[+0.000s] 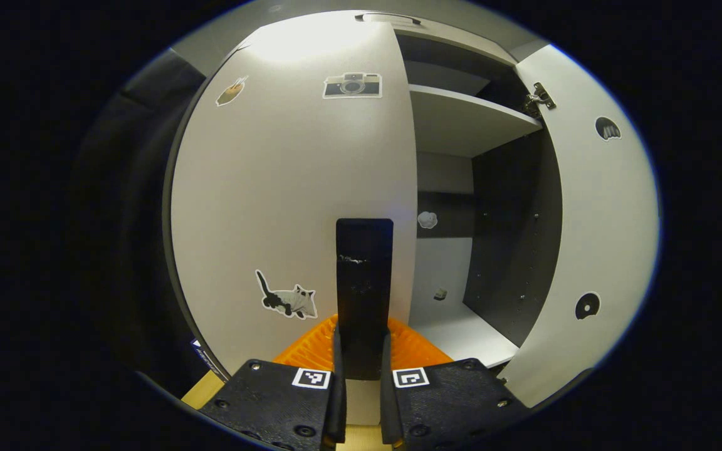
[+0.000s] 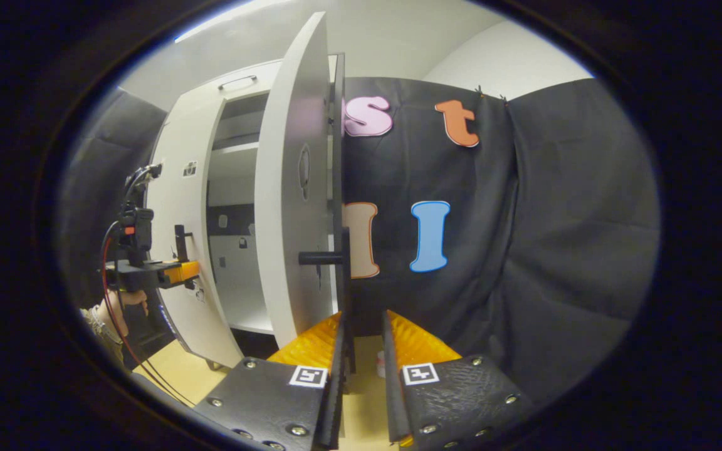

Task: Open the right door of the double-door shoe cabinet with the right hand, and open the left door with the left hand.

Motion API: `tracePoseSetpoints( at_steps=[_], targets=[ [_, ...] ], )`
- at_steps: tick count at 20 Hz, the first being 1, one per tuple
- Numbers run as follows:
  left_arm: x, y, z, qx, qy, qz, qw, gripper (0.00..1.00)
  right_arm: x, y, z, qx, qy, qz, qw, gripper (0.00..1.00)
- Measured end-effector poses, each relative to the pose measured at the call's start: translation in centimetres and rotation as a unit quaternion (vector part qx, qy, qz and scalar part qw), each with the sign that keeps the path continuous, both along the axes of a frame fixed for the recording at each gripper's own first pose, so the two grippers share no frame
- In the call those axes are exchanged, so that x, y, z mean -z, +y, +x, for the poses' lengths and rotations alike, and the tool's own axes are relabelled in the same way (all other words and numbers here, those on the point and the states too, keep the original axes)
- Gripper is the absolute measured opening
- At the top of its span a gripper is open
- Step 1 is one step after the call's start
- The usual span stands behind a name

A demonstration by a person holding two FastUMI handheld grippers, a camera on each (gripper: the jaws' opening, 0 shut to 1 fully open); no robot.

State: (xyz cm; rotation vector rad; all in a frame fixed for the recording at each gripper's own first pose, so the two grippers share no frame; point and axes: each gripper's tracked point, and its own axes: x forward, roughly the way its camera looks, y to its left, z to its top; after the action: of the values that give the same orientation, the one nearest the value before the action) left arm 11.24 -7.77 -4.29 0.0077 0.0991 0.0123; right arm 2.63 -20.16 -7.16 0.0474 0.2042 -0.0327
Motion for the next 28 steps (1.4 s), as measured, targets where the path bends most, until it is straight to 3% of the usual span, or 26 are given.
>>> tracePoseSetpoints(
  at_steps=[10,13,14,19,28],
  targets=[
    [-0.1,1.3,-3.9,-0.004,0.001,-0.005,1.000,0.22,0.0,0.0,-2.0,0.014,0.000,0.008,1.000,0.29],
    [-0.2,1.6,-4.7,0.003,0.002,-0.007,1.000,0.20,0.0,0.2,-3.0,0.023,0.000,0.015,1.000,0.26],
    [-0.1,1.6,-4.8,0.006,0.004,-0.007,1.000,0.20,-0.2,0.2,-3.3,0.026,-0.002,0.017,1.000,0.30],
    [-0.2,2.0,-5.8,0.021,0.006,-0.010,1.000,0.20,-1.3,1.2,-4.6,0.044,-0.017,0.016,0.999,0.29],
    [-0.3,2.8,-7.9,0.058,0.013,-0.020,0.998,0.20,-1.1,5.1,-5.9,0.052,-0.019,0.015,0.998,0.25]
  ],
)
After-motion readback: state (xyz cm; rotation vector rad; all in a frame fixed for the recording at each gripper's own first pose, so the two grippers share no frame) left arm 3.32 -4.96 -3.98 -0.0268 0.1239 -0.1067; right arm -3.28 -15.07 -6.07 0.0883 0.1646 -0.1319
